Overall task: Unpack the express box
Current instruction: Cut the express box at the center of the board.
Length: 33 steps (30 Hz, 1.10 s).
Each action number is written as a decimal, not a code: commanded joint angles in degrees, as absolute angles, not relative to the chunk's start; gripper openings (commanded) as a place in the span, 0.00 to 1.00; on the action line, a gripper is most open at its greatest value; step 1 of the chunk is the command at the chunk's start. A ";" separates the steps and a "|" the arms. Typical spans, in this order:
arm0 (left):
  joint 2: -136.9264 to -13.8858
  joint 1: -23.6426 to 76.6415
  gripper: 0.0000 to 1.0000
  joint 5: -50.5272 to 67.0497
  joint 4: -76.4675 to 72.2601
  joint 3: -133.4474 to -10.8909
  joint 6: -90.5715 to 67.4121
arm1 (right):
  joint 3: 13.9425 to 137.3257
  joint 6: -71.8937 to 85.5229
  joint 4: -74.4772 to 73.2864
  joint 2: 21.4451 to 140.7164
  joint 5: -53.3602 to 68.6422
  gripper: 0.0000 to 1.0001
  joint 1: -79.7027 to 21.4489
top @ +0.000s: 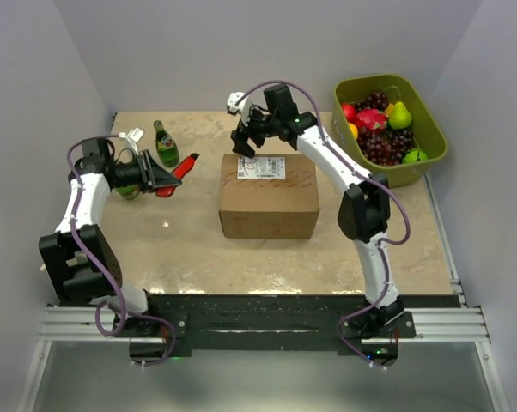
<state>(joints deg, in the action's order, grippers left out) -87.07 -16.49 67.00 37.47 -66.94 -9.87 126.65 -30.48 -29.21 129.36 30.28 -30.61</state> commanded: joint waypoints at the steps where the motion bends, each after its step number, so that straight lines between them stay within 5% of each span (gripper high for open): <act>1: -85.17 -16.61 0.00 68.64 38.76 -65.57 -7.91 | 122.79 -26.56 -28.50 125.95 32.54 0.82 -31.03; 8: -89.11 -16.44 0.00 75.84 57.44 -68.20 10.43 | 116.82 -21.17 -11.70 113.31 17.31 0.87 -31.46; 15: -92.99 -14.86 0.00 80.15 64.95 -72.50 19.42 | 91.87 -22.51 -9.76 98.28 12.58 0.82 -36.82; 33: -94.92 -11.78 0.00 78.75 59.41 -71.63 12.48 | 79.98 -18.90 -11.34 99.14 16.08 0.72 -39.64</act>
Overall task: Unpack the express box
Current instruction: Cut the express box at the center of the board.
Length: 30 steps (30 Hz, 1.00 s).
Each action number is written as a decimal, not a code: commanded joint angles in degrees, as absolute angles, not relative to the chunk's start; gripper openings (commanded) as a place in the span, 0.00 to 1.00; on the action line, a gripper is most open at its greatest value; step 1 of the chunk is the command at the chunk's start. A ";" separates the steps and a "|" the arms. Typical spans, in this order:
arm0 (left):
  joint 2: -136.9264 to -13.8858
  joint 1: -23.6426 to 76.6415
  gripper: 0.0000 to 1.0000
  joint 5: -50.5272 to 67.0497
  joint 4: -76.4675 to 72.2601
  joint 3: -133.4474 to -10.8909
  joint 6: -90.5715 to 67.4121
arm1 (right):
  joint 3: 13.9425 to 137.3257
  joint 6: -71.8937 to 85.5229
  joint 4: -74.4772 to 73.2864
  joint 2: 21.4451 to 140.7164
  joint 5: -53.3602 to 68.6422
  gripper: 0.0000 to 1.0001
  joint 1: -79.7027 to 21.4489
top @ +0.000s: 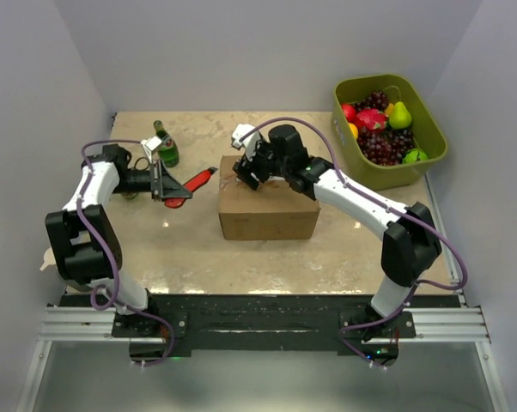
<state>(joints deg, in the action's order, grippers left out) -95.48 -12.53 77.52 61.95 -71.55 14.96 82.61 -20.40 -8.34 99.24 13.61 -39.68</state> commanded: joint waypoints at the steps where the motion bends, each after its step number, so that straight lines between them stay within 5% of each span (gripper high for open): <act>1: -95.01 -11.86 0.00 78.66 59.33 -71.54 12.39 | 79.63 -18.90 -11.16 99.14 16.26 0.72 -39.64; 30: -96.94 -10.02 0.00 77.17 59.24 -70.84 10.81 | 79.72 -19.07 -12.30 100.37 17.14 0.73 -39.90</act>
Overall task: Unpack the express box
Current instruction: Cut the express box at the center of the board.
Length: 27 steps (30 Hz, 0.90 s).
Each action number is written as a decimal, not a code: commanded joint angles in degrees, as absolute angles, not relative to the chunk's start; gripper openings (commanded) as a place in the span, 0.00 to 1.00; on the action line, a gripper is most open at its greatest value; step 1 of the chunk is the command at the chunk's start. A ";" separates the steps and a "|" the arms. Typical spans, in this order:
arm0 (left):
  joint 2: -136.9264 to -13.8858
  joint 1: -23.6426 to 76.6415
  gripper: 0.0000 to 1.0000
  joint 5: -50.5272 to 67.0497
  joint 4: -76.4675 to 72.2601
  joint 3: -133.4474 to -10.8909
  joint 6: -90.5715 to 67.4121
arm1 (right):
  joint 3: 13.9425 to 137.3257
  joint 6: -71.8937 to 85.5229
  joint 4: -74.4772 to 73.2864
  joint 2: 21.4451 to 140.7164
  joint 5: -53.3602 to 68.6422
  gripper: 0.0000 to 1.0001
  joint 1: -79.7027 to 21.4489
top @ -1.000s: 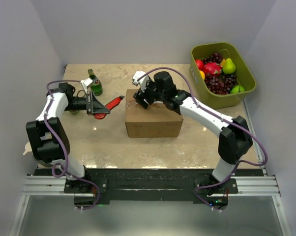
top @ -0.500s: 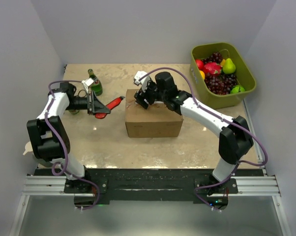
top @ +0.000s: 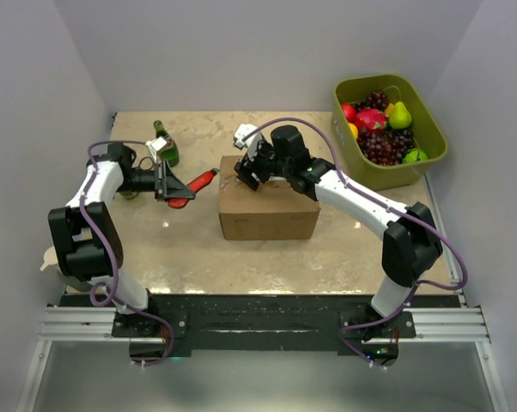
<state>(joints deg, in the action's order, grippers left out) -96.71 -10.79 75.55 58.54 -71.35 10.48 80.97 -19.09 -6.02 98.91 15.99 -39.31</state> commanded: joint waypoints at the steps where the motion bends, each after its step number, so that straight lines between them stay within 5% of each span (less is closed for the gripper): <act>1: -96.94 -10.02 0.00 76.99 59.59 -70.84 10.98 | 79.63 -19.16 -12.30 100.46 17.14 0.73 -39.90; 27: -96.86 -8.35 0.00 76.38 70.22 -71.98 21.71 | 80.07 -19.51 -12.13 101.69 16.61 0.74 -39.99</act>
